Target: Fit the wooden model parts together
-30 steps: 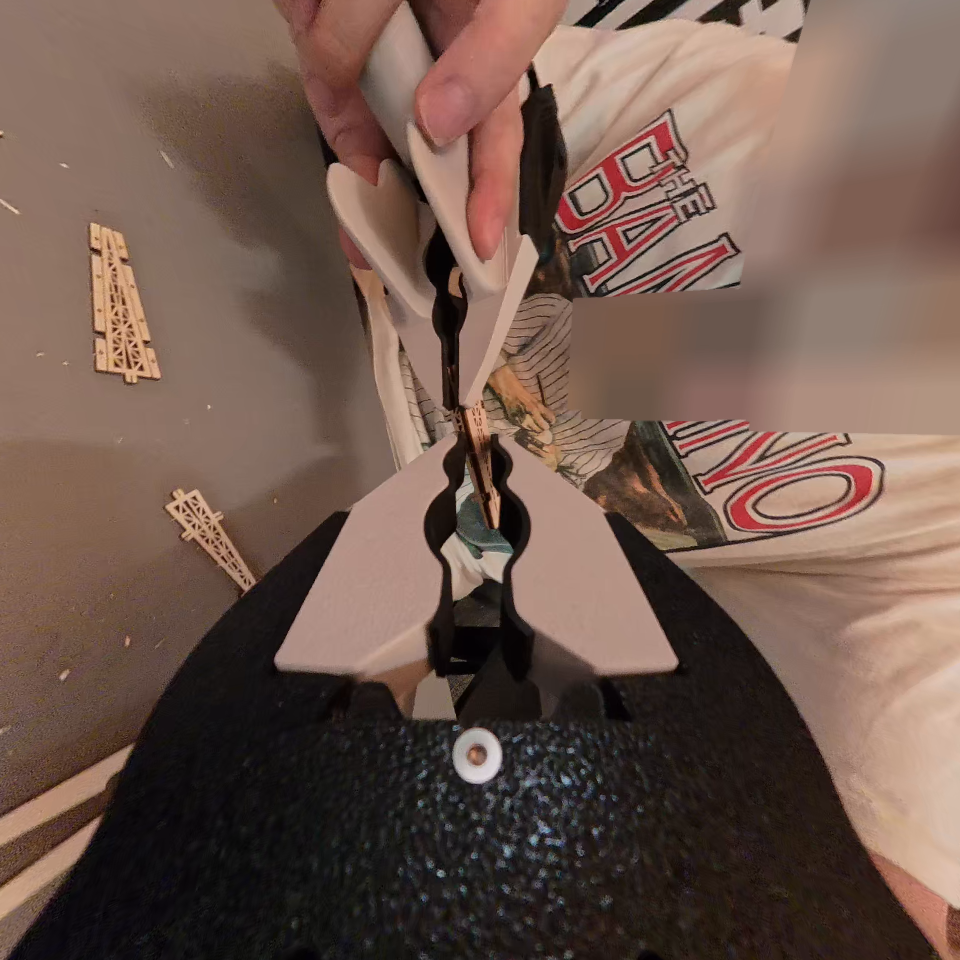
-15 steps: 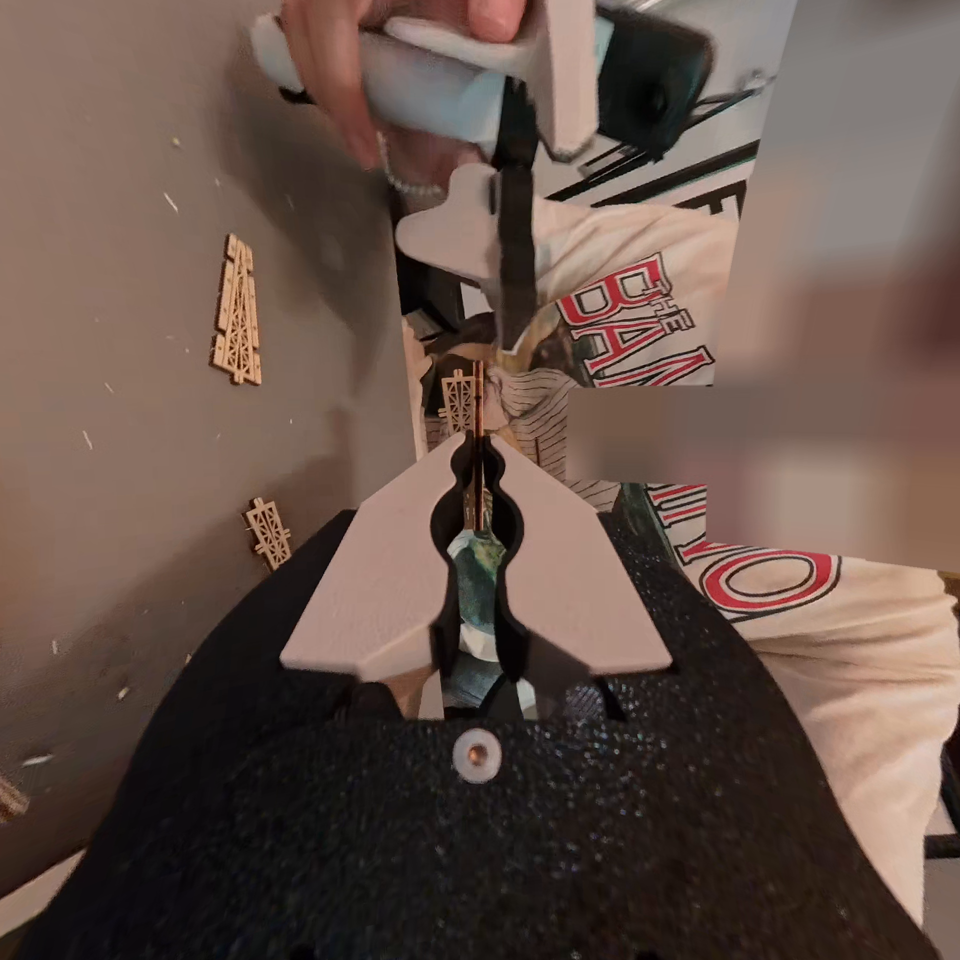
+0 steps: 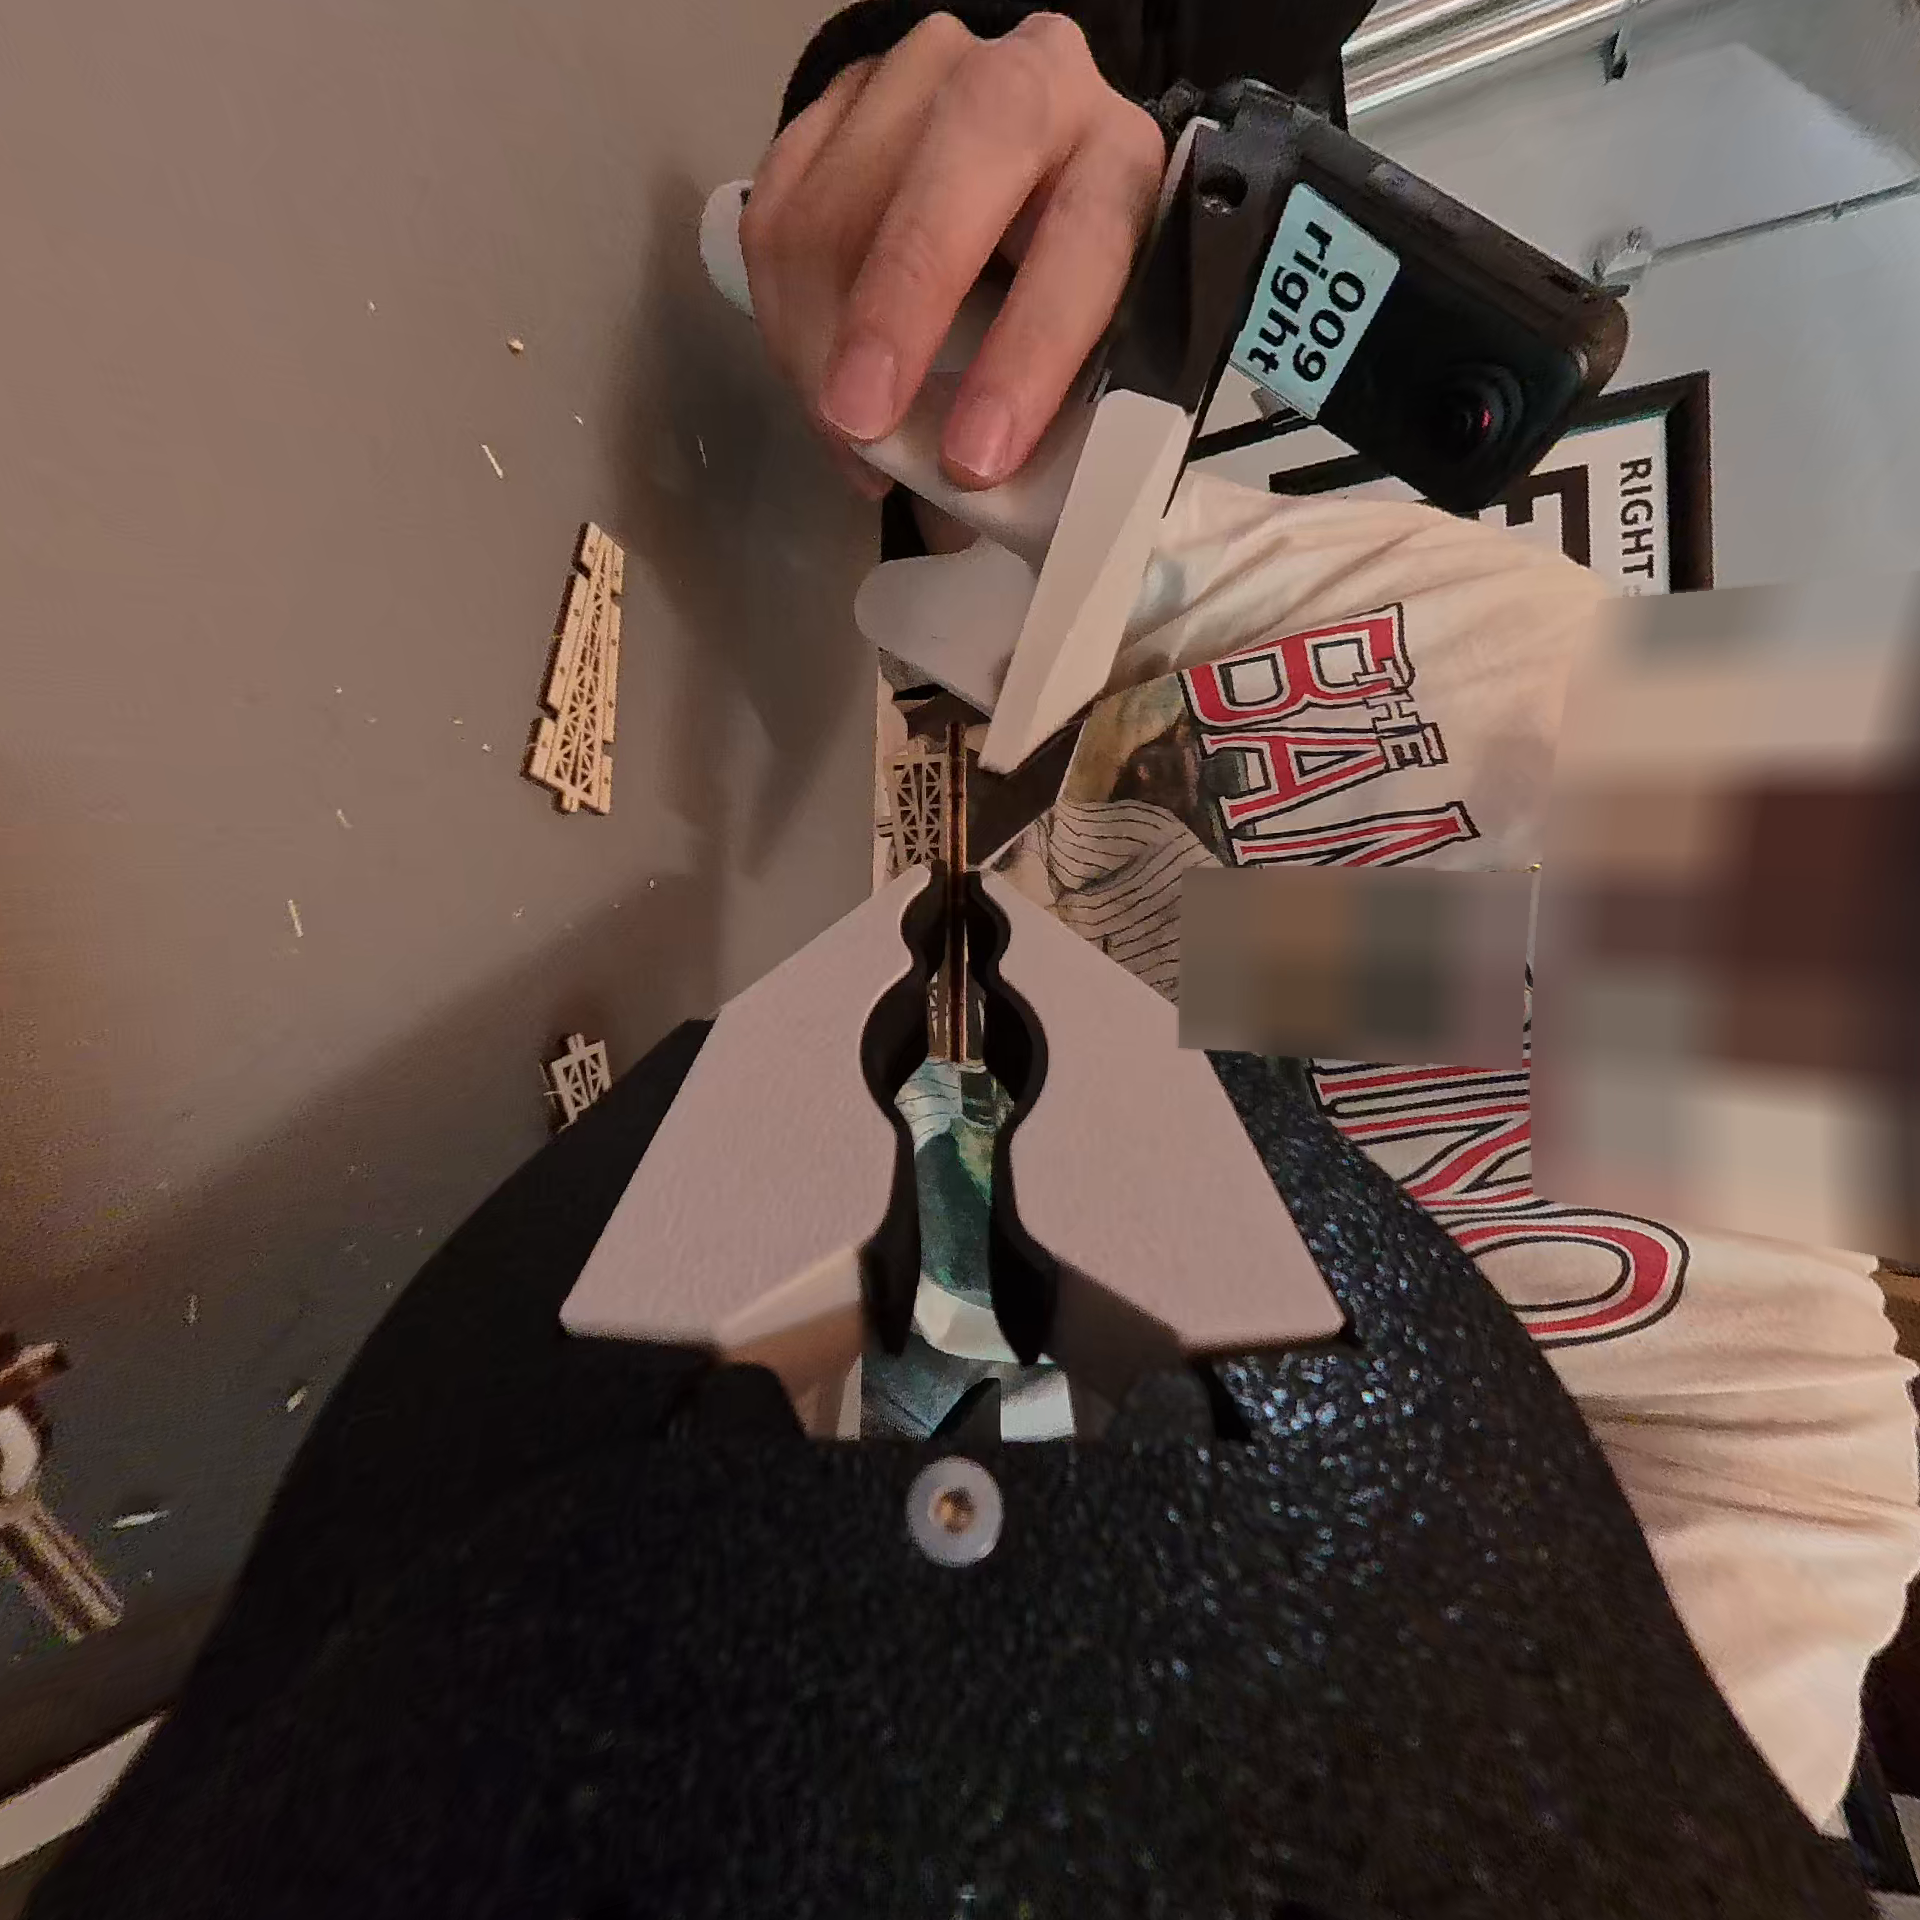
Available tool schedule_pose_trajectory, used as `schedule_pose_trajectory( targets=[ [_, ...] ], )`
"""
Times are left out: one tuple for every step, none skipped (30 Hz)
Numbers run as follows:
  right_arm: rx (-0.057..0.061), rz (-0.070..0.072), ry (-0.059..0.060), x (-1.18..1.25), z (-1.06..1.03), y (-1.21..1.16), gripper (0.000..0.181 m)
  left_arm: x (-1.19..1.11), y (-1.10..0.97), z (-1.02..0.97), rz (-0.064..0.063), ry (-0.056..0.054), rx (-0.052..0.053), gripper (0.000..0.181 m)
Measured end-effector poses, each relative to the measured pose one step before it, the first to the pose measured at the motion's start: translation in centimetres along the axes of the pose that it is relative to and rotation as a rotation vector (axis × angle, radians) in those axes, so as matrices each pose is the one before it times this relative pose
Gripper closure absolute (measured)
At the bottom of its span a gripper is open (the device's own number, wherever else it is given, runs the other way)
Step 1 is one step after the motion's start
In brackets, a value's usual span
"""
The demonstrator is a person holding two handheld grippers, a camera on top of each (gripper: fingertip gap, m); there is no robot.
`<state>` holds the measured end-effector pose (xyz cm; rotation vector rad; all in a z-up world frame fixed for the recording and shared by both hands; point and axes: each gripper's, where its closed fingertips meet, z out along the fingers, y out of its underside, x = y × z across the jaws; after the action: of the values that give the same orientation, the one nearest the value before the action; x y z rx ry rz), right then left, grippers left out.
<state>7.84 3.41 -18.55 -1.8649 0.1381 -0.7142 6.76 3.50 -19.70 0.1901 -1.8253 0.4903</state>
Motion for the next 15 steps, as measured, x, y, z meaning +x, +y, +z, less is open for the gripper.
schedule_pose_trajectory(
  targets=[
    [-0.0093,0.0015,-0.0028,-0.021,-0.042,0.148,0.150,-0.077,-0.024,-0.012,-0.0007,-0.0018,0.0028,0.181],
    [-0.0062,-0.0014,-0.0017,-0.026,-0.009,0.094,0.150,-0.049,0.003,0.013,-0.0002,-0.0009,0.0004,0.181],
    [-0.0045,-0.0068,-0.0014,-0.061,0.000,0.046,0.149,-0.059,0.033,0.019,-0.0024,-0.0032,-0.0012,0.181],
    [-0.0086,-0.0066,-0.0002,-0.021,0.020,0.076,0.150,-0.077,0.023,0.020,-0.0013,-0.0046,-0.0013,0.181],
    [-0.0089,-0.0089,0.0033,0.031,0.020,0.073,0.150,-0.010,0.076,0.018,0.0009,-0.0006,-0.0046,0.181],
    [-0.0094,-0.0096,0.0022,0.030,0.021,0.080,0.151,-0.046,0.089,-0.002,0.0003,-0.0041,-0.0053,0.181],
    [-0.0080,-0.0067,-0.0013,-0.007,0.015,0.070,0.151,-0.120,-0.011,-0.001,-0.0014,-0.0085,0.0014,0.181],
    [-0.0038,-0.0007,-0.0027,-0.016,0.031,0.031,0.152,0.023,-0.012,-0.004,-0.0014,0.0011,0.0019,0.181],
    [-0.0042,0.0018,-0.0049,-0.049,0.051,0.059,0.154,0.085,0.001,-0.008,0.0016,0.0031,0.0007,0.181],
    [0.0002,-0.0034,-0.0009,-0.005,0.044,-0.003,0.155,-0.044,-0.031,0.001,0.0015,-0.0051,0.0016,0.181],
    [0.0036,-0.0038,0.0020,0.007,0.030,-0.065,0.157,0.002,-0.012,-0.002,0.0021,-0.0024,0.0003,0.181],
    [0.0017,0.0000,-0.0020,-0.026,0.043,-0.057,0.159,0.060,-0.015,0.014,0.0001,0.0034,0.0011,0.181],
    [-0.0004,-0.0011,0.0007,0.014,0.031,-0.019,0.160,0.033,-0.012,0.020,0.0003,0.0007,0.0010,0.180],
    [-0.0015,-0.0033,-0.0002,-0.008,0.018,0.008,0.160,-0.024,0.033,0.014,0.0032,-0.0030,-0.0024,0.180],
    [-0.0014,0.0007,-0.0060,-0.100,0.014,0.005,0.161,-0.032,0.043,-0.001,0.0021,-0.0017,-0.0032,0.181]
  ],
)
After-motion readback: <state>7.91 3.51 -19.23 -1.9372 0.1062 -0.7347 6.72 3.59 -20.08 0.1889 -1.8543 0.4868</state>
